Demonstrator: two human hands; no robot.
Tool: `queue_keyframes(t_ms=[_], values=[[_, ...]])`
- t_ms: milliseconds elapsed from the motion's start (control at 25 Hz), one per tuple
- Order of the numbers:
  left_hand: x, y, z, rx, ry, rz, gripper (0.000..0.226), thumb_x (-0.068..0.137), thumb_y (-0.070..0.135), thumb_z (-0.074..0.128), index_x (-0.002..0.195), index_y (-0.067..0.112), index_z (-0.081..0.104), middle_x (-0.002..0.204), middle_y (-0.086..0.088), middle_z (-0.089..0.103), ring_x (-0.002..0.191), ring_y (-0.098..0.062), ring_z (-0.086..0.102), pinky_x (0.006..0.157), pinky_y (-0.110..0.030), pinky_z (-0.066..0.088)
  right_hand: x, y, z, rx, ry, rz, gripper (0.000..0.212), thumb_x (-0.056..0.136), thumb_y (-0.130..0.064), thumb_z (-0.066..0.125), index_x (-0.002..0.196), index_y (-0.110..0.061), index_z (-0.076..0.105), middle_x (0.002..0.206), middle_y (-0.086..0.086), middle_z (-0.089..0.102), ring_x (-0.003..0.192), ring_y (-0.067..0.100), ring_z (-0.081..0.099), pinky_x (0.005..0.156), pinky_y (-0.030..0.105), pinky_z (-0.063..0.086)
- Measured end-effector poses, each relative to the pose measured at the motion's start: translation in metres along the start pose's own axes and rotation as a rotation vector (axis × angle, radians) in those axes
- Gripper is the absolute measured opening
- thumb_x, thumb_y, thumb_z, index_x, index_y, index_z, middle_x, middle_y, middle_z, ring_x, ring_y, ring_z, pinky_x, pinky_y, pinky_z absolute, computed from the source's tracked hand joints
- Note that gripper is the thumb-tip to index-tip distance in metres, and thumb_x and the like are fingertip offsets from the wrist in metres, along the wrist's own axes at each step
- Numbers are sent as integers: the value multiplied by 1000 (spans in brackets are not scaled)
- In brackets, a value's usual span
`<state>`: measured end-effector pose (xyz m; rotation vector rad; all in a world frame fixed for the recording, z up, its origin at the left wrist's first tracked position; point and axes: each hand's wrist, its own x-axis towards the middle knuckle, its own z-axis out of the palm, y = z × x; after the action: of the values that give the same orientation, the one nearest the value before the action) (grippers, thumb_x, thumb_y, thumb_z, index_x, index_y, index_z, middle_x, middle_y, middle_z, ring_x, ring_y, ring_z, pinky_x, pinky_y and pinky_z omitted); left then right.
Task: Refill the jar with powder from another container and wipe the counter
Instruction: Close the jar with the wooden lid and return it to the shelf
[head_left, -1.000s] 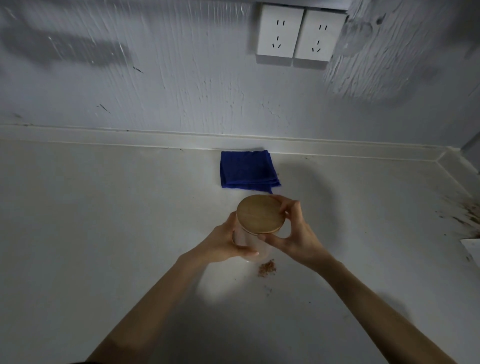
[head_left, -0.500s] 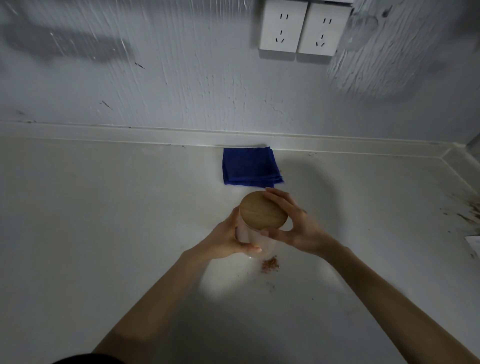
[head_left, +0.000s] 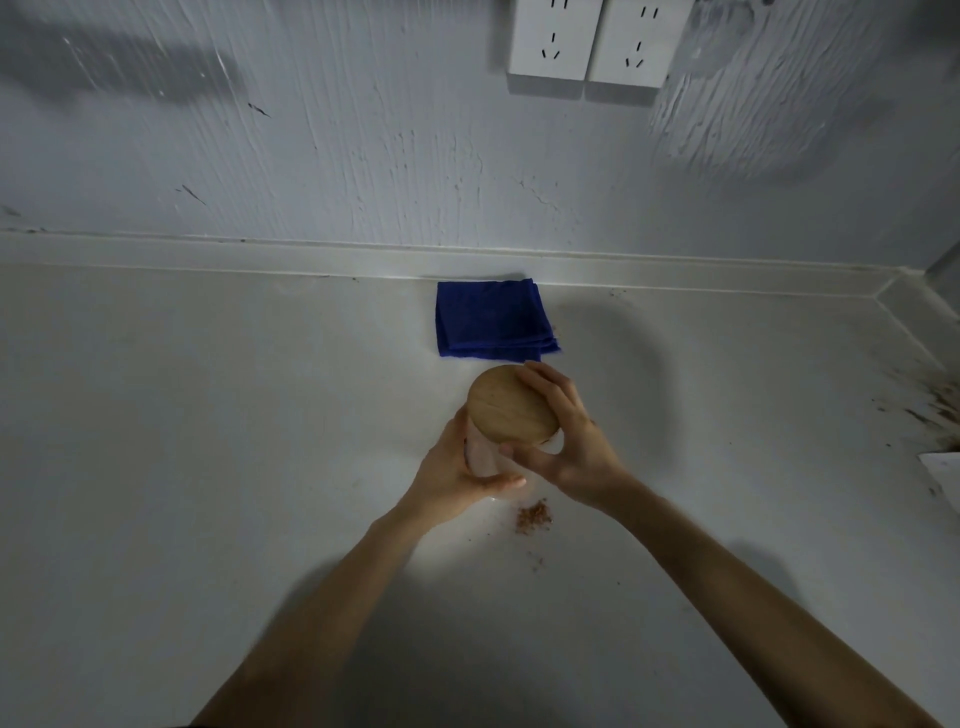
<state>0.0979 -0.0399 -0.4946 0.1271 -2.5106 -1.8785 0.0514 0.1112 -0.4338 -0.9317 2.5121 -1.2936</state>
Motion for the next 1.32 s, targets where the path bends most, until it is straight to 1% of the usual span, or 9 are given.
queue_keyframes(t_ms=[80,240,440,560,760,880,960,1160,1320], values=[[-5,5,9,13,108,50,91,51,54,72,129,30,32,123,6,51,110,-6,53,88,-18,47,1,-2,1,34,19,25,75,62,-56,58,128,-38,27,133,-18,23,124,11,30,102,48,38],[-8,9,26,103,322,81,94,55,58,69,132,23,30,122,10,47,108,-3,49,85,-9,42,3,-6,7,98,86,73,88,60,-52,63,135,-23,27,130,-11,27,121,12,34,101,44,40],[-5,9,36,175,427,64,95,54,59,68,131,18,31,125,-2,53,109,-12,54,89,-27,50,4,-5,19,139,195,115,97,59,-50,65,139,-27,15,129,-9,31,122,15,36,103,50,36],[-6,11,40,246,459,54,96,56,58,67,133,14,30,125,-4,52,109,-13,53,87,-21,45,7,-5,22,115,245,139,101,57,-58,60,140,-28,12,133,-2,35,123,17,37,102,52,36],[-8,11,36,206,423,33,90,60,50,72,132,17,30,126,-3,49,112,-14,51,88,-25,46,4,-7,26,119,284,136,102,59,-56,63,140,-24,11,137,1,34,125,18,36,102,48,38],[-4,10,29,201,349,34,94,56,67,66,130,21,30,127,1,48,112,-10,51,90,-32,51,3,-6,23,193,245,104,103,62,-39,69,140,-22,4,129,-7,27,121,10,32,97,22,36],[-1,12,22,153,315,11,90,53,46,81,126,22,34,123,0,50,108,-11,53,88,-31,51,2,-1,19,183,167,113,108,64,-29,75,137,-27,-4,128,-9,24,120,8,30,92,15,33],[-1,20,7,94,159,-64,85,59,20,82,128,17,33,123,-4,51,110,-20,54,89,-32,50,-1,6,14,150,71,253,87,64,-25,79,134,-23,26,129,0,46,110,10,43,85,25,38],[-8,36,-7,105,59,-27,76,70,19,74,131,22,30,115,9,46,106,-9,47,71,-8,42,1,2,4,123,134,187,82,59,-27,82,128,-19,37,120,1,54,108,16,50,84,27,43]])
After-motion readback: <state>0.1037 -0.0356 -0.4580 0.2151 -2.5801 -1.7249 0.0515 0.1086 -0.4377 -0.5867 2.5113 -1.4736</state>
